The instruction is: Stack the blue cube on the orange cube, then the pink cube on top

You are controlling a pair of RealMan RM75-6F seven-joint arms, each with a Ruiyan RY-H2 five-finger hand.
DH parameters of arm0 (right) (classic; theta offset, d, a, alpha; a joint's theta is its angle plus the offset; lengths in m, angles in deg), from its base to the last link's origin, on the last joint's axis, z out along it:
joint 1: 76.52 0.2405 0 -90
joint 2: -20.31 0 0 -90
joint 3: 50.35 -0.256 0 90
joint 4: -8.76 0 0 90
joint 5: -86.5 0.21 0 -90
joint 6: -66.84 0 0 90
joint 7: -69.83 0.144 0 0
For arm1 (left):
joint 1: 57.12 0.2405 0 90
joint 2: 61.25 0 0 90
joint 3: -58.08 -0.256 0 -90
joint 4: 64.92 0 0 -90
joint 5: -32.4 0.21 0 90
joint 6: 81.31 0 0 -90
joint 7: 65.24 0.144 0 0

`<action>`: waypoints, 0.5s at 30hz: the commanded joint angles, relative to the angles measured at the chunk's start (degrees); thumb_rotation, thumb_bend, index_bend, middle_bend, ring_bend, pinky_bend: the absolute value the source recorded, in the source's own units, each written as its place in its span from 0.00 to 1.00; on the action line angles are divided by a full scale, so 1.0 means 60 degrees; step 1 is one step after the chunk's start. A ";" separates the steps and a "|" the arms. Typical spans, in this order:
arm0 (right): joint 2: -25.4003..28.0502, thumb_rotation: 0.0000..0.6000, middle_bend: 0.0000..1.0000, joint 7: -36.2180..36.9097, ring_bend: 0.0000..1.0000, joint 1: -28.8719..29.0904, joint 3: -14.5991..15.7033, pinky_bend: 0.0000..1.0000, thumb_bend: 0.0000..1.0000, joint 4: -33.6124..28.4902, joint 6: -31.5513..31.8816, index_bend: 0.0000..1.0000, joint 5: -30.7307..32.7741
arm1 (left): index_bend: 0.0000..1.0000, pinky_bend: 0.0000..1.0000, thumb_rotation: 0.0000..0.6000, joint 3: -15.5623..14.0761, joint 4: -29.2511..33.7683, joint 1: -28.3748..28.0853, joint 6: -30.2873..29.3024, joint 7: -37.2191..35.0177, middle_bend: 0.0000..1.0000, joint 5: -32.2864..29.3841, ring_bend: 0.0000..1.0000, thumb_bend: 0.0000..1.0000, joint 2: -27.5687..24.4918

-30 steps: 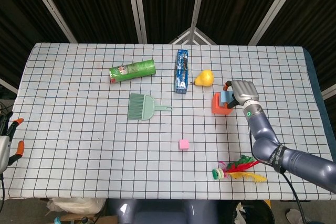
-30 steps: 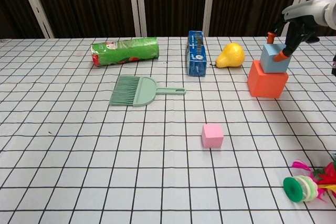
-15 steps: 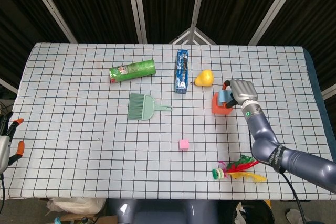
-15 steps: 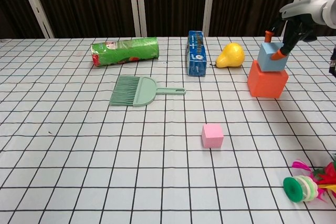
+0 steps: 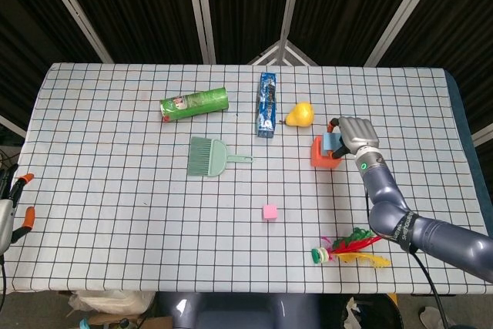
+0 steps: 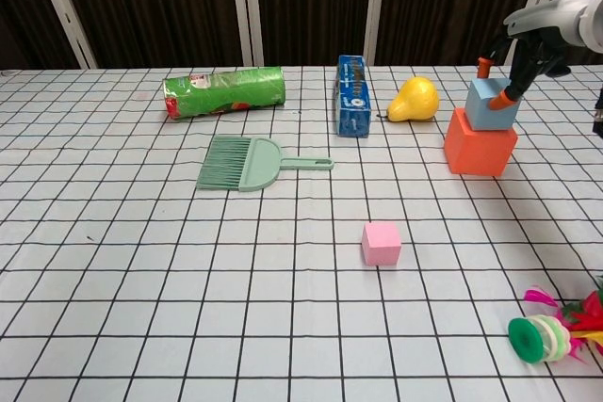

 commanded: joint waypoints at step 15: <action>-0.0089 1.00 1.00 0.0113 1.00 0.0032 0.0064 0.85 0.39 0.0096 -0.0063 0.50 -0.0021 | 0.16 0.00 1.00 -0.0009 0.0007 0.0002 -0.0008 0.0011 0.01 0.0007 0.00 0.54 0.0002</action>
